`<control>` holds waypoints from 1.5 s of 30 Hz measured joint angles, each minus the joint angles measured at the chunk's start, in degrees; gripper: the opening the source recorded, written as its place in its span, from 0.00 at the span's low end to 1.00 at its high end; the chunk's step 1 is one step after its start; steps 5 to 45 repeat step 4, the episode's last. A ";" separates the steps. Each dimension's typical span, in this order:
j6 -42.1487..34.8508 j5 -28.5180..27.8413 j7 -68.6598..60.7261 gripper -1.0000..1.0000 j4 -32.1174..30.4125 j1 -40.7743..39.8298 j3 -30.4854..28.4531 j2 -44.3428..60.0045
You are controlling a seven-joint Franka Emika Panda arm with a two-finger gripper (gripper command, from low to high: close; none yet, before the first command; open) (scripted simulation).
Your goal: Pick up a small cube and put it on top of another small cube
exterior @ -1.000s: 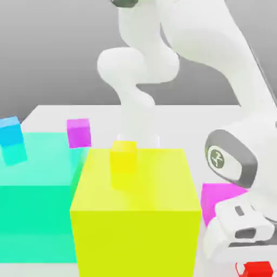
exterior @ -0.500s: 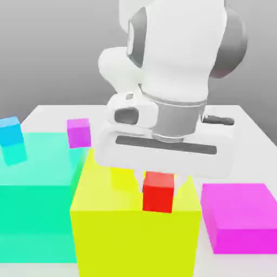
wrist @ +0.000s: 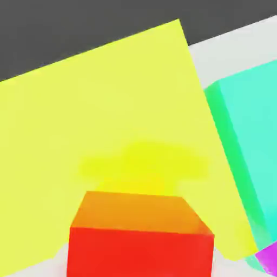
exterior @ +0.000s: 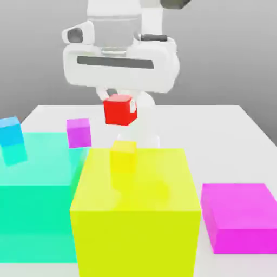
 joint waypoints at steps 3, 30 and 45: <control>3.93 0.19 0.12 1.00 -2.45 -0.07 0.50 1.42; 3.93 0.19 0.12 1.00 -2.45 -0.07 0.50 1.42; 3.93 0.19 0.12 1.00 -2.45 -0.07 0.50 1.42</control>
